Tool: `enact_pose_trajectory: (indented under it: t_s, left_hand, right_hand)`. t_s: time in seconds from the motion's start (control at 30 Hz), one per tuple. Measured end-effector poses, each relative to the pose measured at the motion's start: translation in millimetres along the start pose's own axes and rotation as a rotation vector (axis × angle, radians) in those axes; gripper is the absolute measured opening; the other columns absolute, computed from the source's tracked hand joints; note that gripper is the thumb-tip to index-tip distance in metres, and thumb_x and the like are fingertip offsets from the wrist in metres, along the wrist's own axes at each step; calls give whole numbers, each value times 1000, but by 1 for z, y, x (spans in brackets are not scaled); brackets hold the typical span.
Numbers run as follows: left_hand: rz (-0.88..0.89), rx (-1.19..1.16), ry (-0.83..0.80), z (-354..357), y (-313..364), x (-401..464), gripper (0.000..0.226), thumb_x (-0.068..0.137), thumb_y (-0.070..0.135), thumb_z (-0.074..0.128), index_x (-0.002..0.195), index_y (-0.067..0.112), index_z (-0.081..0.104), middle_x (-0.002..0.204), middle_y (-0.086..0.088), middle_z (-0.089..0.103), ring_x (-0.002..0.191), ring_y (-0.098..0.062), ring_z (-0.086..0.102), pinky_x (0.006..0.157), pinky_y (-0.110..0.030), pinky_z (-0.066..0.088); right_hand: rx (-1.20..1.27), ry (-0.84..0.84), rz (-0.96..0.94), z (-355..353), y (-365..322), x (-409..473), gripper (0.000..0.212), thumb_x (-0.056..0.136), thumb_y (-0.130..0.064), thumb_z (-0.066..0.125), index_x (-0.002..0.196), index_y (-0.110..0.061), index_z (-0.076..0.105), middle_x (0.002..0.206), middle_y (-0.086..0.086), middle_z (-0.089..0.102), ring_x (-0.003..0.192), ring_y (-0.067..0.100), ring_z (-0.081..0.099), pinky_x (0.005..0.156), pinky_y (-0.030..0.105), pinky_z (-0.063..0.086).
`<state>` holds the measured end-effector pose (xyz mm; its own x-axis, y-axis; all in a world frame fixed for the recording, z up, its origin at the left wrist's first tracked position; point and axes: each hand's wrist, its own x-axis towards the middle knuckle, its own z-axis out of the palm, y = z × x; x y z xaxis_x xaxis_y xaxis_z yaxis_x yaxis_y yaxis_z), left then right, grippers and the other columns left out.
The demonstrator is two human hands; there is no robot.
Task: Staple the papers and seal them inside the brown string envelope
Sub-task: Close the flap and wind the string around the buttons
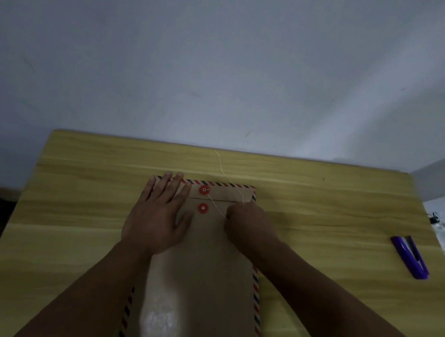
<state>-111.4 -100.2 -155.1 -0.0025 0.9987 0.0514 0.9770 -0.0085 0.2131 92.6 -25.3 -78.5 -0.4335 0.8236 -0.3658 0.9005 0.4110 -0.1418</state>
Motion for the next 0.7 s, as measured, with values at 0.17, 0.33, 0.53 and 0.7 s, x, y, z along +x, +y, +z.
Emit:
enact_pose_trajectory:
  t_s: [0.17, 0.33, 0.53, 0.7]
  left_hand:
    - [9, -1, 14, -1, 0, -1, 65, 101, 55, 33, 157, 21, 33, 169, -6, 20, 158, -24, 7, 126, -51, 15]
    - [5, 9, 3, -1, 0, -1, 67, 100, 56, 30, 158, 21, 31, 169, -5, 18, 158, -23, 5, 127, -50, 12]
    - [-6, 4, 4, 0, 0, 0, 68, 100, 57, 29, 157, 21, 32, 169, -5, 19, 158, -23, 5, 127, -50, 12]
    - [5, 7, 11, 0, 0, 0, 67, 100, 56, 30, 156, 20, 33, 169, -6, 20, 158, -24, 8, 127, -51, 13]
  right_hand:
    - [20, 33, 17, 1, 6, -7, 25, 99, -20, 54, 123, -16, 60, 108, 6, 68, 89, 20, 66, 74, 34, 58]
    - [-87, -10, -107, 4, 0, -10, 21, 102, -19, 49, 118, -15, 63, 103, 6, 68, 81, 17, 63, 76, 32, 56]
    - [-94, 103, -227, 1, -2, -15, 29, 104, -34, 48, 118, -14, 62, 123, 8, 53, 88, 13, 55, 71, 26, 49]
    - [-7, 235, -276, 0, 1, -12, 33, 106, -37, 41, 129, -23, 61, 121, -1, 64, 90, 14, 63, 69, 25, 47]
